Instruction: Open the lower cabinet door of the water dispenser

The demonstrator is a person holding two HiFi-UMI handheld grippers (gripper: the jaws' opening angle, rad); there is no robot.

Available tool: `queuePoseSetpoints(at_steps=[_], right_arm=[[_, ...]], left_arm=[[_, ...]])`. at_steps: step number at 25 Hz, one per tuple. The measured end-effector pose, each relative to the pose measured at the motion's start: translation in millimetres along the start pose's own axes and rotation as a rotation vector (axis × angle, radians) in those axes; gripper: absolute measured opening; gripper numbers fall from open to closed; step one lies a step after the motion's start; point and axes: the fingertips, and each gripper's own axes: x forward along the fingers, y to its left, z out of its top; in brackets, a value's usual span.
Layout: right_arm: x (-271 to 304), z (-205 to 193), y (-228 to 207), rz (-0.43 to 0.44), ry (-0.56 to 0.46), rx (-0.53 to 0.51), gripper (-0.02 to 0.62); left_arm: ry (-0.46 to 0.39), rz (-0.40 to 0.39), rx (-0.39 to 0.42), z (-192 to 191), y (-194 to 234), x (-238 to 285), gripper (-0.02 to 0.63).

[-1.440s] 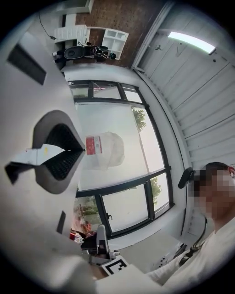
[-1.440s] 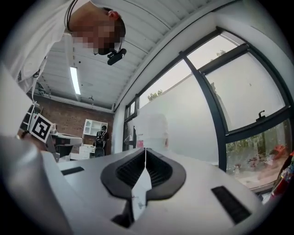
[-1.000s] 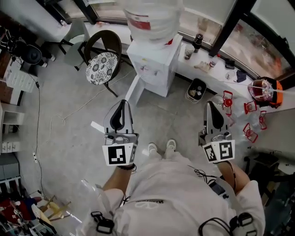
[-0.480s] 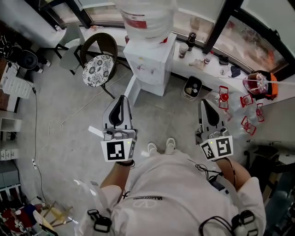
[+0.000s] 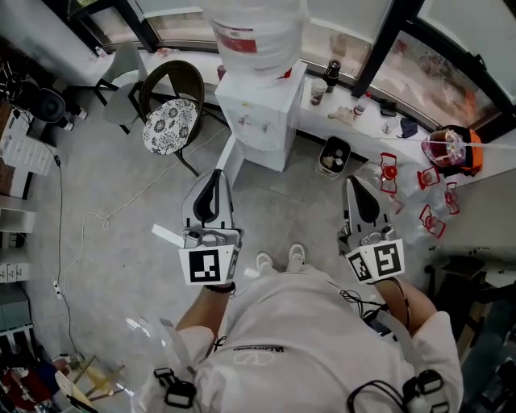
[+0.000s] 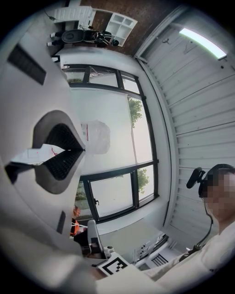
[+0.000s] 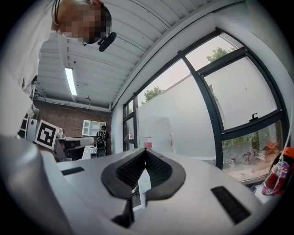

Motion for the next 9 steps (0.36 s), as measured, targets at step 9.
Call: queuePoseSetpoints(at_steps=[9], right_arm=[[-1.9, -2.0, 2.7, 0.006, 0.003, 0.006, 0.015]], left_arm=[[-0.003, 0.002, -0.003, 0.8, -1.0, -2.2, 0.005]])
